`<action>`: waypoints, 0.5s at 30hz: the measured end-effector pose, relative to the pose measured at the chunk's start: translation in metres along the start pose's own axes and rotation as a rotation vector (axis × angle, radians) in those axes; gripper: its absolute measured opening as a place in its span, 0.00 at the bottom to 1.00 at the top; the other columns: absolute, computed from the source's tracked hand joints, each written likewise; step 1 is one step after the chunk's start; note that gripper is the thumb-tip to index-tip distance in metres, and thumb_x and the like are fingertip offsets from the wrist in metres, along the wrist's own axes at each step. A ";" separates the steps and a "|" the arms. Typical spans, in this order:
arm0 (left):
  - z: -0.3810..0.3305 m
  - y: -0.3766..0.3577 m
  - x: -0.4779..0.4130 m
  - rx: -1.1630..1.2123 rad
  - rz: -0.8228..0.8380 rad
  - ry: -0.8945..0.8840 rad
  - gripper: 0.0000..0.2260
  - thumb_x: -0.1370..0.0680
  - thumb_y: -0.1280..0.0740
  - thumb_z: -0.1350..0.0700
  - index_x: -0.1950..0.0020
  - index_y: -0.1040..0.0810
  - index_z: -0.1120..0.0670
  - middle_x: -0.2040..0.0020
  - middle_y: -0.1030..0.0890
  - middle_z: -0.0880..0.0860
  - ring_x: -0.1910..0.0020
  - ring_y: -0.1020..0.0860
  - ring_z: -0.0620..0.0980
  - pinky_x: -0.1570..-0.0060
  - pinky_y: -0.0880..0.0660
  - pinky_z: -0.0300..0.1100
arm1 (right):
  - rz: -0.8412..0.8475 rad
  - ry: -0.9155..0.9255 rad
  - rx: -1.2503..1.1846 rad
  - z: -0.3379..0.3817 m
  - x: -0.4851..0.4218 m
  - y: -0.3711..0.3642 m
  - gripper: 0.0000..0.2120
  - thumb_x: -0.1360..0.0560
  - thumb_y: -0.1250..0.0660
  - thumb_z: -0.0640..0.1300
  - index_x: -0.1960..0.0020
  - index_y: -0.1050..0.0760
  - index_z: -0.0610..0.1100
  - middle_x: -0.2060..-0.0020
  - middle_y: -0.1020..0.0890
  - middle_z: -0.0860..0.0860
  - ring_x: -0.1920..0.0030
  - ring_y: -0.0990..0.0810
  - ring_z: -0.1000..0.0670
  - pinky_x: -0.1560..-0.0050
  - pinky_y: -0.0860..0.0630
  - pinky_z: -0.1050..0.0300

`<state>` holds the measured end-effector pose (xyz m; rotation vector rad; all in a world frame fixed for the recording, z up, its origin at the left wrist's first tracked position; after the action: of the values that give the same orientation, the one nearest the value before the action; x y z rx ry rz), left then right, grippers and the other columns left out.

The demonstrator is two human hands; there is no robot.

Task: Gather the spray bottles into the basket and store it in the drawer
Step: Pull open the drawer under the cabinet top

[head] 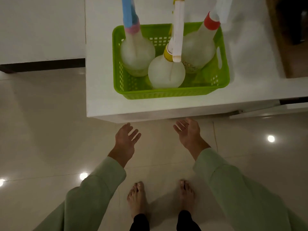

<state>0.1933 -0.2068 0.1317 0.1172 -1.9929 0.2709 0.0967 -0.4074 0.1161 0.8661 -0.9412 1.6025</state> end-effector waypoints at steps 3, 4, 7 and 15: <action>0.008 -0.004 -0.026 0.073 0.017 0.012 0.19 0.17 0.39 0.56 0.27 0.33 0.57 0.28 0.32 0.58 0.32 0.28 0.62 0.35 0.27 0.56 | 0.007 -0.025 -0.088 -0.003 -0.030 -0.001 0.12 0.15 0.45 0.45 0.35 0.33 0.42 0.47 0.28 0.43 0.46 0.27 0.42 0.32 0.29 0.42; 0.010 -0.006 -0.035 0.107 0.021 0.021 0.21 0.17 0.40 0.55 0.25 0.36 0.57 0.27 0.33 0.58 0.32 0.28 0.62 0.34 0.28 0.57 | 0.008 -0.038 -0.128 -0.004 -0.042 -0.001 0.13 0.15 0.46 0.46 0.34 0.34 0.42 0.45 0.29 0.42 0.45 0.28 0.42 0.30 0.31 0.41; 0.017 -0.011 -0.060 0.211 0.036 0.057 0.26 0.17 0.42 0.50 0.20 0.43 0.54 0.24 0.36 0.57 0.29 0.31 0.63 0.31 0.31 0.60 | 0.018 -0.074 -0.216 -0.010 -0.073 -0.002 0.14 0.16 0.49 0.50 0.46 0.30 0.41 0.48 0.28 0.42 0.50 0.28 0.42 0.27 0.36 0.45; 0.034 -0.019 -0.112 0.428 0.082 0.109 0.30 0.19 0.50 0.38 0.20 0.45 0.53 0.23 0.35 0.57 0.27 0.33 0.63 0.28 0.37 0.63 | 0.121 -0.113 -0.385 -0.020 -0.113 -0.001 0.28 0.19 0.48 0.61 0.30 0.31 0.42 0.35 0.25 0.40 0.32 0.26 0.38 0.26 0.35 0.37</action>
<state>0.2144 -0.2376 0.0195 0.2867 -1.8085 0.7405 0.1188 -0.4356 0.0074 0.6439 -1.3512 1.4160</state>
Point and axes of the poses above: each hand's wrist, its own x-axis away from the middle knuckle, its own y-axis out of the back of the hand, z = x × y, the point moved 1 cm from there along -x, towards the middle knuckle
